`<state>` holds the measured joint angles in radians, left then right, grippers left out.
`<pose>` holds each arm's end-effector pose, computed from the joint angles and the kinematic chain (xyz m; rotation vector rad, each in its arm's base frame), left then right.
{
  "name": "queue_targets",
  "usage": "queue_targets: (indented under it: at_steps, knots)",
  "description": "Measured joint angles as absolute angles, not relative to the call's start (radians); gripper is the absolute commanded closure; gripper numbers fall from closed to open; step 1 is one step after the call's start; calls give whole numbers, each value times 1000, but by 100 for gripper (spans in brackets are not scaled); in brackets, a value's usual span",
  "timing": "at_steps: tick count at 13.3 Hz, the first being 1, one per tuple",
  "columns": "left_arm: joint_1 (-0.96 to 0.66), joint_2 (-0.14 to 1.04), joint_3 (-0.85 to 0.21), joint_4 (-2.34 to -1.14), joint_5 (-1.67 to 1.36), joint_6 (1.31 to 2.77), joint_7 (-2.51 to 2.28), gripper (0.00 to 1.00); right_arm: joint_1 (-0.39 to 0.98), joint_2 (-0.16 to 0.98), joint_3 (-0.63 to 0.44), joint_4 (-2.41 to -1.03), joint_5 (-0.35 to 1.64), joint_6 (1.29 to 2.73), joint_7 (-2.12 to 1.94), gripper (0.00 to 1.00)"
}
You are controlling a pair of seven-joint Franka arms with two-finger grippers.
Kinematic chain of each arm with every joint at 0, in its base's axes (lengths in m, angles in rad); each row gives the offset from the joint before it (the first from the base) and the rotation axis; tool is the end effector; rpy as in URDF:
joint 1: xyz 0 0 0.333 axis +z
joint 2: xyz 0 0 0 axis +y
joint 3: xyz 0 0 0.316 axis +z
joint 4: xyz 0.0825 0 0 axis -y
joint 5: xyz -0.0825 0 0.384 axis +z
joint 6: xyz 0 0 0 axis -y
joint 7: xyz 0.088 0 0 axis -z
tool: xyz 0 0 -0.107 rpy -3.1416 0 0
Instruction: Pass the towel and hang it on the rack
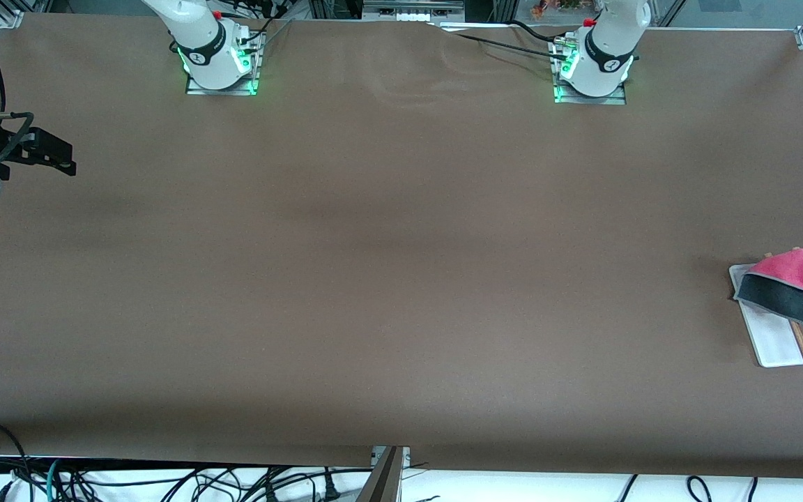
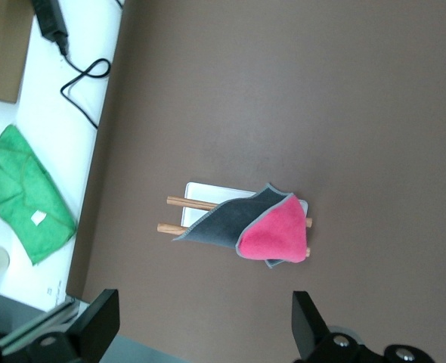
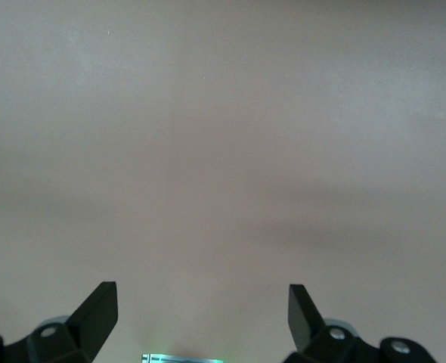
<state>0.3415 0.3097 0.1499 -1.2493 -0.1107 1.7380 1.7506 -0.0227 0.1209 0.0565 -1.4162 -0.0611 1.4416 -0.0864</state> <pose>0.5969 0.2886 0.6082 -2.4218 1.7694 -0.2081 0.5783 0.0102 0.6175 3.0813 0.1776 -0.1494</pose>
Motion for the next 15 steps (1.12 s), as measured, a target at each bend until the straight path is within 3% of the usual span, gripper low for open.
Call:
queue_targets:
  at_steps: [8,15]
  knots:
    - [312,14,83,-1557,-45,1740,1139,0,-23,122,56,-1416,-61,1442,-86,0]
    - [309,-35,-32,-1646,-45,1709,633,0,-23,122,56,-1416,-61,1442,-86,0]
